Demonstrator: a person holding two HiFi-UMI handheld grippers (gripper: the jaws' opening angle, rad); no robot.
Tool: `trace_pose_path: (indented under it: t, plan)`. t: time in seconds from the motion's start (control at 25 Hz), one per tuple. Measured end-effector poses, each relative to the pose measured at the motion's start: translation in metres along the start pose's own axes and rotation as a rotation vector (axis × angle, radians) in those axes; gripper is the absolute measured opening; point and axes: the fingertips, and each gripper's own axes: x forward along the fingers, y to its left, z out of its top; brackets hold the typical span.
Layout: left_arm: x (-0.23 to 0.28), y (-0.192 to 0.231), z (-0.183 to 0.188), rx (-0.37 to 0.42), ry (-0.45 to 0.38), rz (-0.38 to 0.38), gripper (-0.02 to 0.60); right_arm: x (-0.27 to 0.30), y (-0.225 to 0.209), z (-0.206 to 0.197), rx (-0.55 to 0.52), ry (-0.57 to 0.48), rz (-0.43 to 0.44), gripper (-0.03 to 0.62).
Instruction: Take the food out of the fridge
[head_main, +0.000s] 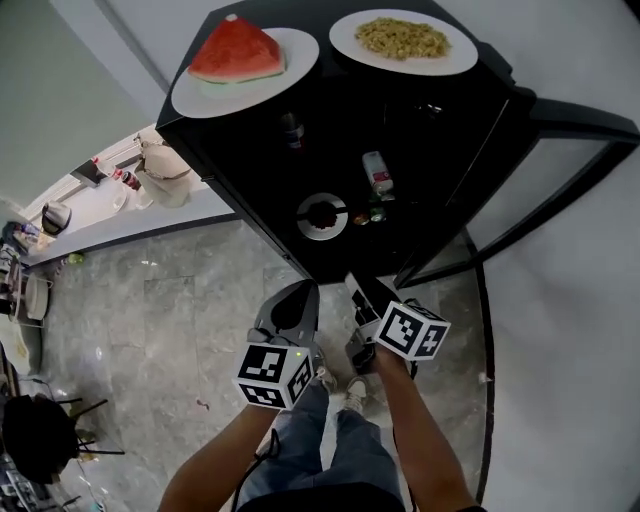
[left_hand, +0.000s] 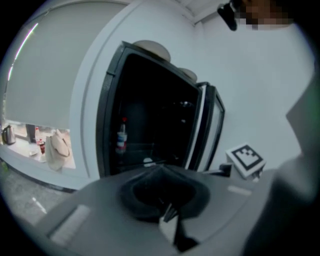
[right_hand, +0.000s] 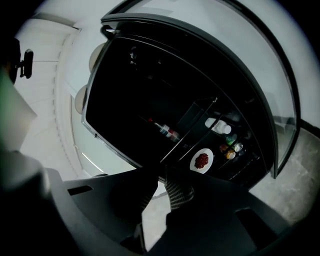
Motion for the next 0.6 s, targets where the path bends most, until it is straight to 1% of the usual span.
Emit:
trace_pose_path:
  t: [0.08,0.2,0.24,0.32,0.44,0.6]
  plan:
    - [0.013,0.004,-0.014,0.004,0.006,-0.002,0.002,0.016,-0.021,-0.007,0.039,-0.003,0.017,0.016]
    - [0.030,0.015,-0.035,0.013,0.011,-0.001,0.002,0.044,-0.050,-0.020,0.122,-0.021,0.053,0.080]
    - [0.034,0.020,-0.043,0.021,0.014,0.000,0.002,0.055,-0.061,-0.025,0.141,-0.026,0.058,0.080]
    - [0.044,0.030,-0.059,0.028,0.023,0.006,0.002,0.077,-0.083,-0.037,0.173,-0.032,0.055,0.080]
    - [0.063,0.045,-0.077,0.025,0.025,0.013,0.002,0.107,-0.116,-0.051,0.251,-0.045,0.049,0.094]
    - [0.088,0.056,-0.093,0.028,0.008,-0.006,0.002,0.141,-0.153,-0.063,0.333,-0.065,0.031,0.117]
